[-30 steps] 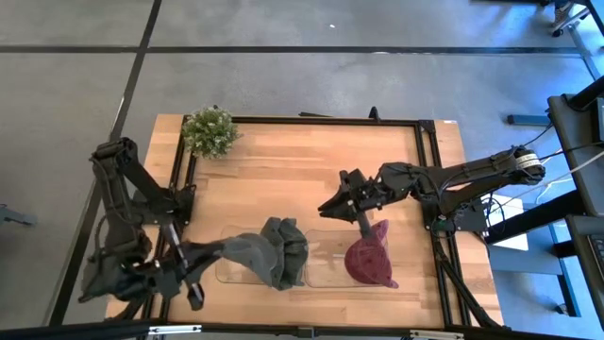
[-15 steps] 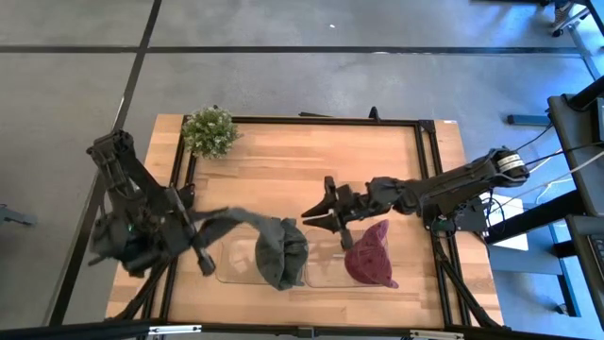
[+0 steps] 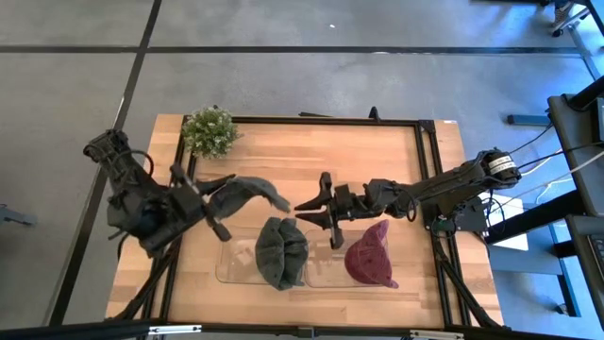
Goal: Pick & Place hat
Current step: Put the grey cap into the left transparent bin
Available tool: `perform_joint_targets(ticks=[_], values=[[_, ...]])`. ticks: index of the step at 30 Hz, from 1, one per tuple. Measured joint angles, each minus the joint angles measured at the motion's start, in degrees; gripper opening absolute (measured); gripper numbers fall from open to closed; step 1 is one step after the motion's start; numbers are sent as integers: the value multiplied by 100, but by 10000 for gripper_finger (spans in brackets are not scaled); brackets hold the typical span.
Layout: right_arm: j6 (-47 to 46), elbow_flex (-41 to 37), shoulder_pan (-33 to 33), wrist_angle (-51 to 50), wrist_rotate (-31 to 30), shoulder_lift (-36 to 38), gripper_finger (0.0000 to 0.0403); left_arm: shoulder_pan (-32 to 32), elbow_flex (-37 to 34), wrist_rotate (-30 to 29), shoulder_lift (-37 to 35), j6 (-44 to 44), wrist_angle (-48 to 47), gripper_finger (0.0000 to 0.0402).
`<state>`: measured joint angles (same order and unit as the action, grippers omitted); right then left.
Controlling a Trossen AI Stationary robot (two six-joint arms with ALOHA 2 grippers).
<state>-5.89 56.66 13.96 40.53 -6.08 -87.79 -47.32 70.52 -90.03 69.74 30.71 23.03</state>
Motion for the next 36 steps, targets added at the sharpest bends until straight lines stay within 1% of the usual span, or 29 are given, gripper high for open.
perform_joint_targets(ticks=[3,7,9,11,13,16,20,26,29,32,34,36], values=[[52,0,-3,3,-38,2,93,102,0,3,3,-144,-3,27],[129,0,-2,-2,-71,1,144,104,0,3,-20,-353,48,28],[62,0,-2,13,-298,-41,175,104,0,5,-24,-438,199,34],[-27,0,-4,4,-674,-96,205,106,-1,3,-26,-393,344,36],[191,0,-10,35,-819,-176,227,129,0,3,-26,-360,423,31],[298,6,-7,59,-961,-347,248,196,-2,10,-26,-362,424,27],[208,139,-4,76,-1067,-628,253,306,0,109,-26,-496,424,27],[331,600,-24,96,-1838,-1056,245,399,0,357,-26,-697,424,28],[338,847,-55,87,-1865,-1164,221,399,0,362,-26,-703,424,28],[340,990,-63,49,-2063,-1187,174,397,-1,364,-26,-703,424,28],[386,1014,-76,42,-2223,-1189,133,388,0,363,-26,-703,424,28],[495,1031,-92,33,-2234,-1191,87,388,-2,362,-26,-703,424,28]])
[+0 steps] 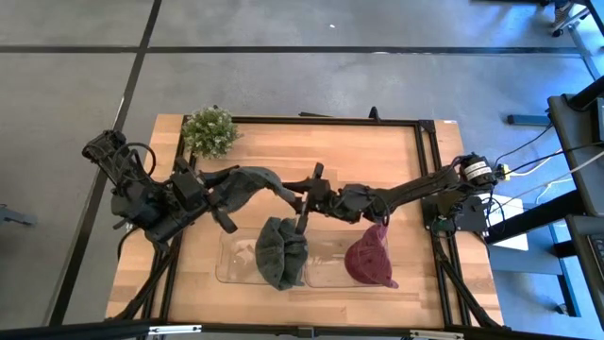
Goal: Pick & Place hat
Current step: Put the grey cap into the left transparent bin
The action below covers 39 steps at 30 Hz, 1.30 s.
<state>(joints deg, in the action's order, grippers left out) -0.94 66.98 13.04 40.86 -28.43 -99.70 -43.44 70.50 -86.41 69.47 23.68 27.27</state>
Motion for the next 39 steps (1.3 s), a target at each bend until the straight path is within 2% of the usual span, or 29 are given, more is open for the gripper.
perform_joint_targets(ticks=[2,4,9,15,19,25,33,39], values=[[26,0,0,0,17,0,35,0,2,-1,0,12,0,28],[139,5,0,3,52,0,17,1,1,-8,0,77,-2,30],[8,7,2,-154,196,90,15,-24,2,-68,0,335,-2,45],[-28,9,5,-1411,384,547,15,-437,0,-371,-22,2010,-11,58],[-43,7,7,-2149,637,880,15,-744,6,-357,-125,2618,127,59],[-167,7,-15,-3115,1247,1497,15,-1057,6,-358,-240,3381,122,60],[-509,5,-199,-4291,2643,2012,15,-984,6,-354,-168,3110,83,60],[-508,2,-359,-4357,3670,2157,15,-970,6,-336,54,3166,-91,61]])
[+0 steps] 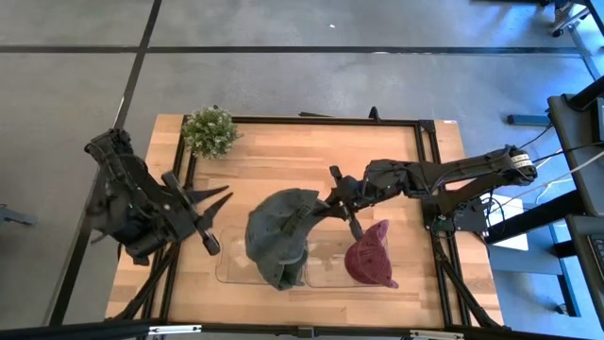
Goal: Pick & Place hat
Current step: Put the grey cap into the left transparent bin
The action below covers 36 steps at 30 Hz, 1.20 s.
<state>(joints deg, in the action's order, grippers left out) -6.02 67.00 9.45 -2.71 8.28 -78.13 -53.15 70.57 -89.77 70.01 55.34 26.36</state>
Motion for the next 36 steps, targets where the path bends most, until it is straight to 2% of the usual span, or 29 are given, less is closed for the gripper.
perform_joint_targets(ticks=[4,9,21,24,28,36], values=[[-140,1,-74,-6,234,-4,15,-13,0,133,216,-89,-11,61],[-146,0,-81,-5,304,-4,15,52,0,9,469,-778,-9,68],[-431,0,-24,-12,1141,-6,15,-6,0,98,798,-2209,-3,74],[-560,0,13,-14,1402,-6,15,-91,0,233,798,-2858,6,88],[-734,0,24,-16,1794,-6,15,-258,0,766,798,-3460,3,116],[-719,0,24,-16,2035,-6,15,-372,0,1300,840,-4115,-106,173]])
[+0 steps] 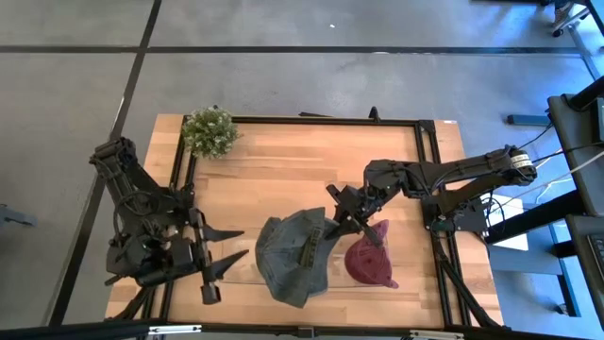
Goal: Pick & Place hat
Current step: Put the grey cap into the left transparent bin
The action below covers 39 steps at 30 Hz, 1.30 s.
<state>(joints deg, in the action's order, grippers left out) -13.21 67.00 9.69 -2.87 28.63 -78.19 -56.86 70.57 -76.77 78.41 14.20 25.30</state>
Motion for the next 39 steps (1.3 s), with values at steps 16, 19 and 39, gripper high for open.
perform_joint_targets(ticks=[16,19,39], values=[[-21,-2,114,79,456,-2,15,288,0,1959,122,-160,-632,257],[-24,-4,171,90,456,-2,15,401,0,1972,122,-241,-627,255],[-175,-4,181,-39,452,-7,16,1165,0,3338,125,-647,-708,254]])
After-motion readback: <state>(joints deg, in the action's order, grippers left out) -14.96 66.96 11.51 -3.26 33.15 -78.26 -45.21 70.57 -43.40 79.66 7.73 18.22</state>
